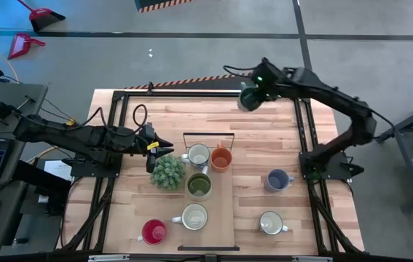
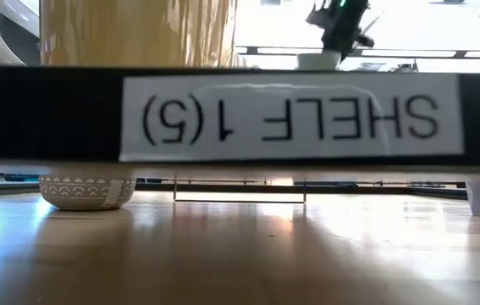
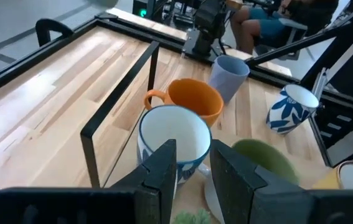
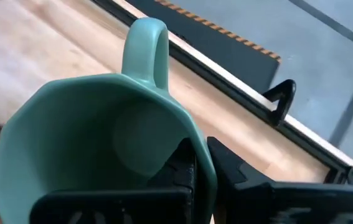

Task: Place coffee mugs
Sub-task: Put the green mug on the shelf

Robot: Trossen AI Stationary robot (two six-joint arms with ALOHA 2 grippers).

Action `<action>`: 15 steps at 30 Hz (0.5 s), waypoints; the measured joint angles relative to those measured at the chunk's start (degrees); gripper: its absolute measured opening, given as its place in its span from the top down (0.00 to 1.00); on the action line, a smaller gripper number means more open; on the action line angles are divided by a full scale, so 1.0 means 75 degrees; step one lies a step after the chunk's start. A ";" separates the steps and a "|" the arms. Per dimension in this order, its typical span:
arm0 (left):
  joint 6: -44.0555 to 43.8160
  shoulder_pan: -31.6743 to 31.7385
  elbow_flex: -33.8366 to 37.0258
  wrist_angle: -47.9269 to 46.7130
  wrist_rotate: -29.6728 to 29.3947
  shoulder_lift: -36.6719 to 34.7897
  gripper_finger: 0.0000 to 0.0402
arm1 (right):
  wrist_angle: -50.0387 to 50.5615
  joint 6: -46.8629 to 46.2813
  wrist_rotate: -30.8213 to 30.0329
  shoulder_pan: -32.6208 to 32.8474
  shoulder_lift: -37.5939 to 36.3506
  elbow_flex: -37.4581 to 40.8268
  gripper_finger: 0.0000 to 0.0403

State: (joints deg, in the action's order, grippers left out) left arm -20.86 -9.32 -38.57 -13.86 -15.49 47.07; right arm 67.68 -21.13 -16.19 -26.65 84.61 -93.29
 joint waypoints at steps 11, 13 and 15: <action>0.0006 0.0000 0.0000 -0.0062 -0.0003 0.0000 0.78 | 0.0582 -0.1410 -0.0021 0.2592 -0.0876 0.0005 1.00; 0.0003 0.0000 0.0000 -0.0062 -0.0003 0.0000 0.78 | 0.0584 -0.1673 -0.0222 0.3200 -0.0876 0.0005 1.00; 0.0003 0.0000 0.0000 -0.0062 -0.0003 0.0000 0.78 | 0.0580 -0.1941 -0.0357 0.3790 -0.0835 0.0007 1.00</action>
State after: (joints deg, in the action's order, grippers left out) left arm -20.84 -9.32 -38.57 -14.33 -15.51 47.07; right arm 72.03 -35.69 -18.87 1.78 78.35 -93.24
